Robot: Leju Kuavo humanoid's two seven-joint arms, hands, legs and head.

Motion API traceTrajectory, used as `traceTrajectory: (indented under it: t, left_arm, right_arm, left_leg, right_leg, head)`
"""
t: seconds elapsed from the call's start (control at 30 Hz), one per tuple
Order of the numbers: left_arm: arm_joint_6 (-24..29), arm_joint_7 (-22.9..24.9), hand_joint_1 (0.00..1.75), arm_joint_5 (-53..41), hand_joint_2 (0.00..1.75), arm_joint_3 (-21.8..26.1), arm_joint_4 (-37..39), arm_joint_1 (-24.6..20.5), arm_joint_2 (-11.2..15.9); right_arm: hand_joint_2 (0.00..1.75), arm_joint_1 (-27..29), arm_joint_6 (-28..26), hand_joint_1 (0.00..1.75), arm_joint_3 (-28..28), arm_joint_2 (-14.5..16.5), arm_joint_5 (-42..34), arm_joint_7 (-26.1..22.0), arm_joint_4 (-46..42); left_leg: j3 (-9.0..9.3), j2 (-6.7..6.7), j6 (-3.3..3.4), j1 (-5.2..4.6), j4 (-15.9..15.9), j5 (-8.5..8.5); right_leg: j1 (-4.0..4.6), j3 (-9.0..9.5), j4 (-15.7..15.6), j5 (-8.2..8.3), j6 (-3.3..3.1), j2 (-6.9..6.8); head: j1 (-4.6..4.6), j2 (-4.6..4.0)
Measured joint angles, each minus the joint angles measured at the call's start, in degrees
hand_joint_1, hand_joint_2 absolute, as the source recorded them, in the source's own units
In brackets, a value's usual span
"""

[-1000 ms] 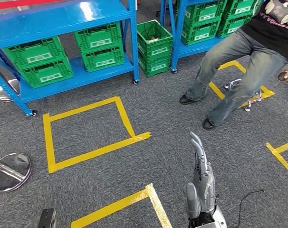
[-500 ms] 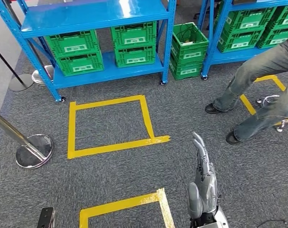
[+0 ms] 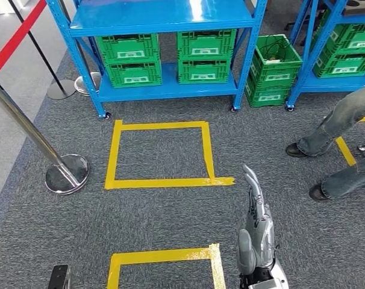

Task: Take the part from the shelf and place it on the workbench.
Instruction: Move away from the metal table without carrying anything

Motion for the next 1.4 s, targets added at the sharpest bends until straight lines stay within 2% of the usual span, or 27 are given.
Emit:
traceTrajectory:
  t: [0.07,0.37,0.53,0.6,0.63,0.7,0.73,0.77,0.83,0.87,0.9,0.93,0.97,1.0,1.03,1.07,1.1,1.13,1.2,1.23,1.27,1.33,1.37,1.4]
  left_arm:
    - [-0.01,-0.03,0.0,0.1,0.0,0.0,0.0,0.12,-0.04]
    - [-0.14,-0.07,0.0,0.55,0.0,0.0,0.0,0.06,-0.1]
    - [-0.32,0.02,0.0,0.58,0.0,0.01,0.0,0.07,-0.1]
    - [-0.33,0.02,0.0,0.58,0.0,0.02,0.0,0.08,-0.02]
    - [-0.36,0.02,0.0,0.58,0.0,0.02,0.0,0.07,0.02]
    - [-0.51,-0.02,0.0,0.57,0.0,0.02,0.0,0.16,-0.02]
    - [-0.6,-0.06,0.0,0.56,0.0,0.02,0.0,0.15,-0.06]
    - [-0.68,-0.1,0.0,0.56,0.0,0.02,0.01,0.12,-0.11]
    - [-0.74,-0.14,0.0,0.56,0.0,0.02,0.01,-0.02,-0.16]
    - [-0.74,-0.14,0.0,0.56,0.0,0.03,0.01,-0.01,-0.16]
    - [-0.74,-0.14,0.0,0.56,0.0,0.04,0.0,0.06,-0.16]
    - [-0.76,-0.14,0.0,0.56,0.0,0.05,0.0,0.12,-0.15]
    - [-0.78,-0.14,0.0,0.56,0.0,0.07,0.0,0.16,-0.17]
    - [-0.8,-0.14,0.0,0.56,0.0,0.08,0.0,0.17,-0.14]
    - [-0.81,-0.14,0.0,0.56,0.0,0.09,0.0,0.14,-0.1]
    - [-0.79,-0.14,0.0,0.56,0.0,0.09,0.0,0.11,-0.05]
    - [-0.78,-0.14,0.0,0.56,0.0,0.1,0.0,0.1,-0.01]
    - [-0.76,-0.14,0.0,0.56,0.0,0.1,0.0,0.08,-0.05]
    - [-0.74,-0.14,0.0,0.54,0.0,0.11,0.0,-0.1,-0.12]
    - [-0.73,-0.14,0.0,0.54,0.0,0.11,0.0,-0.28,-0.14]
    - [-0.72,-0.14,0.0,0.54,0.0,0.11,0.0,-0.45,-0.14]
    - [-0.7,-0.14,0.0,0.55,0.0,0.11,0.0,-0.45,-0.1]
    - [-0.7,-0.14,0.0,0.54,0.0,0.13,0.0,-0.26,-0.09]
    - [-0.7,-0.14,0.0,0.54,0.0,0.14,0.0,-0.03,-0.09]
  right_arm:
    - [0.0,0.04,0.0,0.0,0.0,0.0,-0.11,-0.03,0.0]
    - [0.0,0.09,-0.15,0.0,0.0,0.0,-0.22,-0.04,0.0]
    - [0.0,0.1,-0.28,0.0,0.0,0.0,-0.22,-0.05,0.0]
    - [0.0,0.09,-0.3,0.0,0.0,0.03,-0.22,-0.05,-0.01]
    - [0.0,0.07,-0.32,0.0,0.0,0.07,-0.21,-0.05,-0.05]
    - [0.0,0.03,-0.39,0.0,-0.01,0.16,-0.14,-0.11,-0.3]
    - [0.0,-0.01,-0.45,0.0,-0.01,0.2,-0.07,-0.15,-0.41]
    - [0.0,0.01,-0.51,0.0,0.01,0.22,-0.01,-0.19,-0.48]
    - [0.0,0.29,-0.64,0.0,0.05,0.22,0.02,-0.21,-0.46]
    - [0.0,0.5,-0.69,0.0,0.06,0.2,0.03,-0.21,-0.46]
    - [0.0,0.66,-0.75,0.0,0.05,0.19,0.03,-0.22,-0.46]
    - [0.0,0.73,-0.79,0.0,0.04,0.17,0.05,-0.24,-0.46]
    - [0.0,0.76,-0.81,0.0,0.03,0.15,0.07,-0.26,-0.46]
    - [0.0,0.77,-0.83,0.0,0.04,0.15,0.07,-0.28,-0.42]
    - [0.0,0.77,-0.82,0.0,0.05,0.17,0.08,-0.36,-0.42]
    - [0.0,0.83,-0.82,0.0,0.05,0.18,0.08,-0.4,-0.42]
    - [0.0,0.88,-0.83,0.0,0.04,0.19,0.06,-0.43,-0.42]
    - [0.0,0.9,-0.84,0.0,0.01,0.21,0.05,-0.48,-0.46]
    - [0.0,0.91,-0.85,0.0,-0.05,0.22,0.04,-0.51,-0.58]
    - [0.0,0.87,-0.84,0.0,-0.07,0.24,0.05,-0.55,-0.67]
    - [0.0,0.86,-0.82,0.0,-0.09,0.25,0.07,-0.56,-0.74]
    - [0.0,0.89,-0.8,0.0,-0.13,0.26,0.08,-0.57,-0.77]
    - [0.0,0.93,-0.79,0.0,-0.14,0.26,0.08,-0.57,-0.76]
    - [0.0,0.98,-0.79,0.0,-0.15,0.26,0.07,-0.57,-0.76]
  left_leg:
    - [-0.02,0.04,-0.1,0.01,-0.05,0.05]
    - [0.08,0.06,0.51,-0.09,0.01,-0.31]
    - [0.08,0.06,0.65,-0.15,0.09,-0.34]
    - [-0.01,0.07,1.19,-0.3,0.2,-0.55]
    - [0.08,0.04,1.66,-0.38,-0.1,-0.67]
    - [1.49,-0.14,2.58,-0.03,-2.11,-0.44]
    - [2.44,-0.28,2.98,0.18,-3.22,-0.26]
    - [3.3,-0.41,3.23,0.4,-4.02,-0.14]
    - [4.12,-0.73,3.43,0.4,-4.31,-0.57]
    - [4.49,-0.95,3.27,0.44,-4.25,-0.93]
    - [4.96,-1.21,2.98,0.54,-4.13,-1.38]
    - [5.54,-1.48,2.55,0.74,-3.91,-1.92]
    - [6.17,-1.73,2.01,1.03,-3.53,-2.63]
    - [6.59,-1.95,1.4,1.23,-3.1,-3.47]
    - [6.8,-2.13,0.83,1.33,-2.47,-4.36]
    - [6.88,-2.24,0.37,1.35,-2.05,-5.06]
    - [6.87,-2.32,0.02,1.28,-1.85,-5.51]
    - [7.08,-2.35,-0.22,1.31,-1.77,-5.84]
    - [7.48,-2.1,-0.64,1.47,-1.26,-6.42]
    - [6.8,-1.83,-0.85,1.53,0.52,-6.94]
    - [5.08,-1.55,-1.02,1.53,3.66,-7.71]
    - [-1.14,-1.28,-1.19,1.5,12.65,-9.22]
    - [-4.32,-1.27,-1.15,1.49,16.09,-9.11]
    - [-6.73,-1.27,-0.99,1.46,17.62,-7.73]
  right_leg:
    - [0.03,0.07,-0.19,0.12,-0.27,0.12]
    - [-0.12,-0.13,-0.99,0.31,0.72,0.22]
    - [-0.19,0.09,-1.04,0.38,0.84,0.22]
    - [-0.36,0.47,-1.36,0.49,1.3,0.12]
    - [-0.4,0.83,-1.74,0.53,1.63,0.0]
    - [-0.38,1.09,-1.69,0.2,2.06,0.73]
    - [-0.34,0.42,-0.16,-0.51,2.13,1.73]
    - [-0.39,-1.17,2.78,-1.63,2.16,2.93]
    - [-0.64,-6.07,10.66,-4.13,2.38,4.42]
    - [-0.86,-8.14,13.33,-4.38,2.61,4.56]
    - [-1.12,-9.25,13.94,-3.43,2.9,4.56]
    - [-1.41,-9.11,12.18,-1.25,3.21,4.54]
    - [-1.76,-7.98,8.56,1.6,3.63,4.52]
    - [-1.91,-6.55,5.17,3.41,4.05,4.65]
    - [-2.01,-5.07,2.34,4.21,4.06,4.8]
    - [-1.99,-4.15,0.95,3.98,3.77,4.96]
    - [-1.81,-3.72,0.98,2.95,3.17,5.11]
    - [-1.73,-3.43,0.93,2.4,2.34,5.13]
    - [-1.67,-2.61,0.99,1.52,1.18,5.09]
    - [-1.7,-1.87,0.78,1.05,0.75,4.97]
    - [-1.73,-0.97,0.51,0.53,0.45,4.82]
    - [-1.65,0.84,-0.01,-0.72,0.26,4.6]
    - [-1.62,1.9,-0.29,-1.44,0.28,4.62]
    - [-1.59,3.15,-0.59,-2.23,0.31,4.68]
  head:
    - [0.01,0.0]
    - [0.0,0.0]
    - [-0.01,0.0]
    - [-0.07,0.0]
    - [-0.09,0.0]
    - [0.03,-0.01]
    - [0.24,-0.01]
    - [0.53,-0.02]
    - [1.0,-0.02]
    - [1.12,-0.02]
    - [1.15,-0.02]
    - [1.14,-0.02]
    - [1.2,-0.02]
    - [1.36,-0.02]
    - [1.66,-0.02]
    - [1.85,-0.02]
    - [1.85,-0.01]
    - [1.79,-0.01]
    - [1.41,0.0]
    - [1.35,0.0]
    - [1.22,0.0]
    - [1.08,0.0]
    - [1.07,0.0]
    - [1.05,0.0]
